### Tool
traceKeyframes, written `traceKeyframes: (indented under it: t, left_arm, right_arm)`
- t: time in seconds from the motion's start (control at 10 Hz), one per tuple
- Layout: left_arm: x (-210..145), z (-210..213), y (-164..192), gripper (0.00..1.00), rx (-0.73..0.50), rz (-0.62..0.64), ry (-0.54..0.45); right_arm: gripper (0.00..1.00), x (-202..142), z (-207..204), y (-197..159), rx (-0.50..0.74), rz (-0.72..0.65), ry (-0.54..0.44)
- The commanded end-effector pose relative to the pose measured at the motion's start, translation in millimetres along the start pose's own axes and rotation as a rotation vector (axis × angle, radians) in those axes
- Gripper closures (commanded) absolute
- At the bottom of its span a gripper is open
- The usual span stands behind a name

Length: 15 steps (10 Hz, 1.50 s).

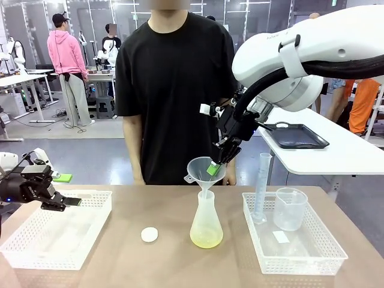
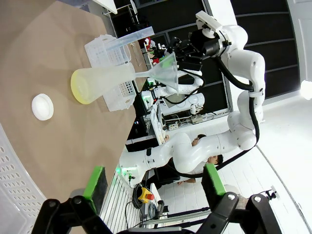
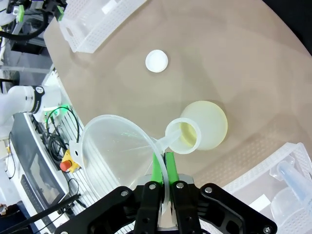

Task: Prepare the solutions needed for the experiment.
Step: Once the solution is in the Big flask , pick up the Plastic Funnel and place it back into the right Organizing basket.

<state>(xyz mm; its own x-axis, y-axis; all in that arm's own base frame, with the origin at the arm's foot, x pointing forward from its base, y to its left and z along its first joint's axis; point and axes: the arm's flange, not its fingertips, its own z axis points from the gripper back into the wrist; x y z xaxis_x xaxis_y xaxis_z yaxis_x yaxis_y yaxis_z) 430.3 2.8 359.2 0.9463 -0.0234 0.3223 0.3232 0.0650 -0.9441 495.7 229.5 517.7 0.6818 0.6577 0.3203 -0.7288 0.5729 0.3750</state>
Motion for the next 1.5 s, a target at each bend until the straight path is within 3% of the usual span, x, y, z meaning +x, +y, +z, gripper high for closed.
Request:
traceKeyframes:
  t: [0.0, 1.0, 1.4]
  left_arm:
    - [-0.7, -0.3, -2.7, 0.00, -0.001, -0.005, -0.001]
    - [-0.7, -0.3, -2.7, 0.00, -0.001, -0.005, -0.001]
    - [-0.7, -0.3, -2.7, 0.00, -0.001, -0.005, -0.001]
  right_arm:
    - [1.00, -2.5, 4.7, 5.8, -0.014, 0.009, -0.008]
    - [1.00, 9.3, 33.9, 20.3, -0.112, 0.035, -0.074]
    - [1.00, 4.0, 48.6, 8.5, -0.118, -0.017, -0.044]
